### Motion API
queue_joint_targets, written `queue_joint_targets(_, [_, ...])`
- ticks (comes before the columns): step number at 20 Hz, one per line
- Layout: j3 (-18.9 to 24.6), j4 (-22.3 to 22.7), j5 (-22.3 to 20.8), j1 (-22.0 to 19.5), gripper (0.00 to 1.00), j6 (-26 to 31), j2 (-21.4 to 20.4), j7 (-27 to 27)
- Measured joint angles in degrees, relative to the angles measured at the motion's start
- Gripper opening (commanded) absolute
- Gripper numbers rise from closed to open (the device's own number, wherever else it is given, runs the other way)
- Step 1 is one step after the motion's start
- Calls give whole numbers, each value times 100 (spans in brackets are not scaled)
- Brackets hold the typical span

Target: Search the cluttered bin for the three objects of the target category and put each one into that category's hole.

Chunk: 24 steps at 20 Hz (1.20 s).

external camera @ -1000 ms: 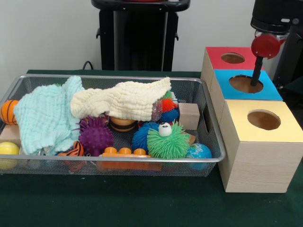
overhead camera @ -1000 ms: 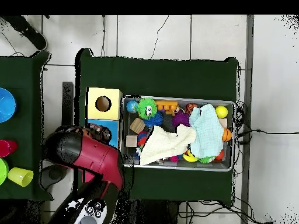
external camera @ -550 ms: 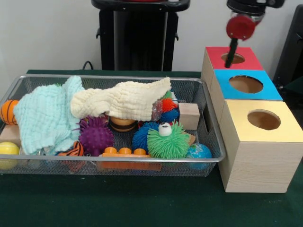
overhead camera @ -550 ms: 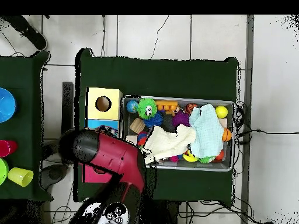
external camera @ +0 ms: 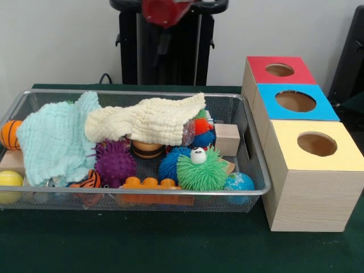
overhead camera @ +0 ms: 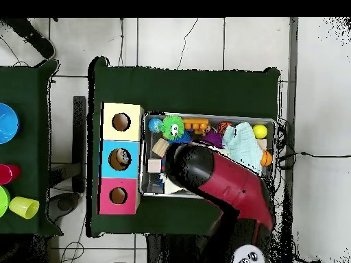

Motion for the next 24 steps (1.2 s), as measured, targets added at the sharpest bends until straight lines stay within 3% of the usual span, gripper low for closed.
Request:
queue_joint_targets(4, [265,-80,-471,-490,100,-685,75,-351])
queue_joint_targets(12, [917,-236,-1388,-1087,100,-2042,442,-526])
queue_joint_targets(19, [1517,-494,-1986,-1437,100,-2239,774,-528])
queue_joint_targets(24, [1969,-492,-2285,-1765,100,-2208,712,-553])
